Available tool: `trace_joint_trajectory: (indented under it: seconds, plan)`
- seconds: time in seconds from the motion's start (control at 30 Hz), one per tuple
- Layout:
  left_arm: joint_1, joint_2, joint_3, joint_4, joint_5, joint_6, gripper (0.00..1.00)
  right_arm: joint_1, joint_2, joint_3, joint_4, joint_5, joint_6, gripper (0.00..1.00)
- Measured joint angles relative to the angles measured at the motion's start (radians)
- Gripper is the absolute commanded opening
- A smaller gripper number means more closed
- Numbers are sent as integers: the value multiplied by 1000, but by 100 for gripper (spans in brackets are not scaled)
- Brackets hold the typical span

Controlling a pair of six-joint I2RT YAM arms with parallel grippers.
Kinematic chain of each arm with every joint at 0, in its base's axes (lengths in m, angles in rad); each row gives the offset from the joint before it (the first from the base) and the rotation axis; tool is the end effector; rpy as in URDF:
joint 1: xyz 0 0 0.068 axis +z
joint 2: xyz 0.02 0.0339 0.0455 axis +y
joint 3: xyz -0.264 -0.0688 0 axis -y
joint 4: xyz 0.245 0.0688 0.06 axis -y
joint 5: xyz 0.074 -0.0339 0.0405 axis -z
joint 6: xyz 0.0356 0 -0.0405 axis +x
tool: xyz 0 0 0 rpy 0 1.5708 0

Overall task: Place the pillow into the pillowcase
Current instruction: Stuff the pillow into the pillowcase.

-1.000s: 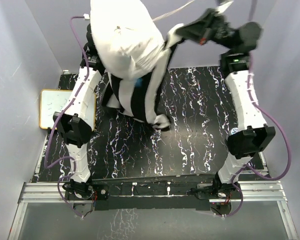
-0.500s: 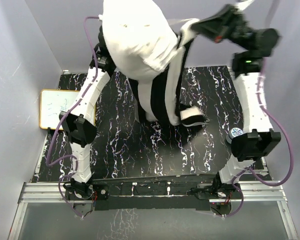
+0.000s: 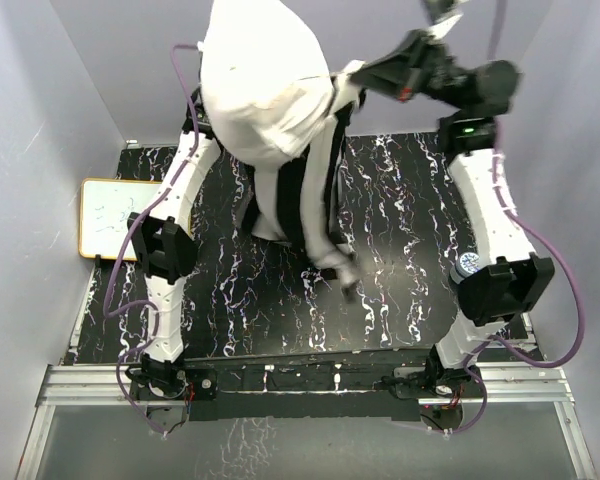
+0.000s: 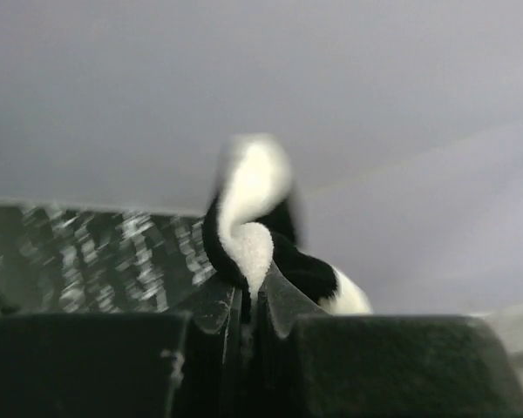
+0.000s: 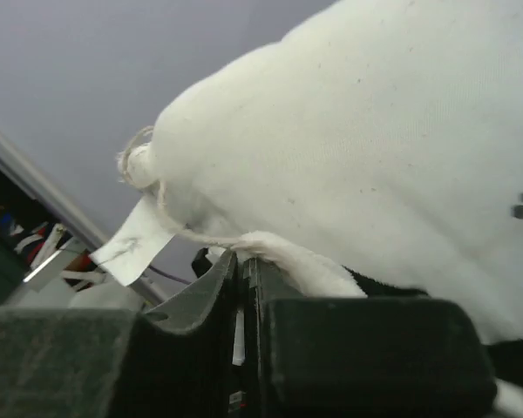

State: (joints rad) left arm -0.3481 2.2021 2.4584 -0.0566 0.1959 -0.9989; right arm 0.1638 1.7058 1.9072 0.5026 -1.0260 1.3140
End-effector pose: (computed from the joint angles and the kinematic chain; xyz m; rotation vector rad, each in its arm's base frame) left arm 0.4717 -0.1786 0.4684 -0.3053 1.4620 -1.2448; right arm 0.3443 0.0878 0.5427 -0.4329 1.3608 1.6967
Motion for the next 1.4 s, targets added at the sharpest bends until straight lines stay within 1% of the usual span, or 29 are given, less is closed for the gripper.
trace_joint_trajectory:
  seconds: [0.03,0.1,0.13,0.2,0.23,0.3,0.37,0.4,0.47,0.53,0.57,0.63,0.7,0.77,0.8,0.83,0.87,0.93,0.97,1.0,1.03,1.1,1.17,1.23,1.27,1.3,1.33,1.37,1.4]
  plan:
    - [7,-14,-69,2,-8,7,0,-47,-5,20,20,-56,14,8]
    - [-4,-50,-193,-13,-40,36,0,-218,14,68,69,-107,44,8]
    - [-21,-69,-218,-32,-50,51,0,-326,40,86,79,-96,50,8]
    - [-58,-103,-220,-76,-58,68,0,-432,73,72,76,-54,54,8]
    - [-70,-108,-180,-109,-54,67,0,-444,79,42,63,-19,47,8]
    - [-97,-47,19,-162,-16,41,0,-374,74,-15,-7,32,-12,8]
    - [-106,52,242,-123,13,-9,0,-209,68,-40,-87,113,-88,8]
    - [-97,69,271,-110,14,-24,0,-116,64,-40,-103,154,-121,8]
    - [-56,57,199,-87,2,-29,0,16,41,-29,-123,167,-158,8]
    - [-10,8,17,-21,-15,-21,0,49,18,20,-130,86,-148,8]
    - [0,-20,-82,-4,-26,-8,0,17,11,58,-110,39,-134,8]
    - [-10,-53,-210,6,-44,25,0,-141,10,102,-70,-60,-109,8]
    - [-38,-94,-272,3,-69,58,0,-320,42,103,-32,-66,-76,8]
    - [-65,-135,-263,-38,-79,83,0,-409,65,56,-27,-29,-59,8]
    - [-71,-138,-211,-76,-75,85,0,-413,68,13,-37,0,-59,8]
    - [-79,-111,-102,-122,-53,80,0,-382,68,-18,-63,21,-76,8]
    - [-84,-56,40,-147,-32,66,0,-322,66,-42,-100,55,-104,8]
    - [-87,38,254,-124,-3,33,0,-177,66,-54,-158,132,-163,8]
    - [-82,52,280,-121,-3,26,0,-84,65,-46,-170,176,-193,8]
    - [-75,45,252,-119,-7,27,0,-31,60,-31,-182,189,-216,8]
    - [-55,23,182,-96,-18,31,0,-7,52,-2,-197,177,-227,8]
    - [-30,-54,-29,-45,-46,51,0,-48,40,64,-184,112,-211,8]
    - [-48,-123,-217,-36,-93,102,0,-217,30,103,-123,14,-158,8]
    - [-91,-156,-295,-36,-122,138,0,-407,43,107,-45,52,-98,8]
    - [-116,-168,-301,-59,-129,162,0,-490,53,95,-22,80,-73,8]
    - [-144,-174,-282,-84,-129,177,0,-536,57,70,-9,102,-55,8]
    - [-162,-169,-234,-102,-126,183,0,-547,56,37,-6,119,-50,8]
    - [-179,-146,-153,-130,-112,184,0,-528,52,13,-10,124,-58,8]
    - [-190,-93,-6,-154,-95,178,0,-457,43,-14,-37,137,-76,8]
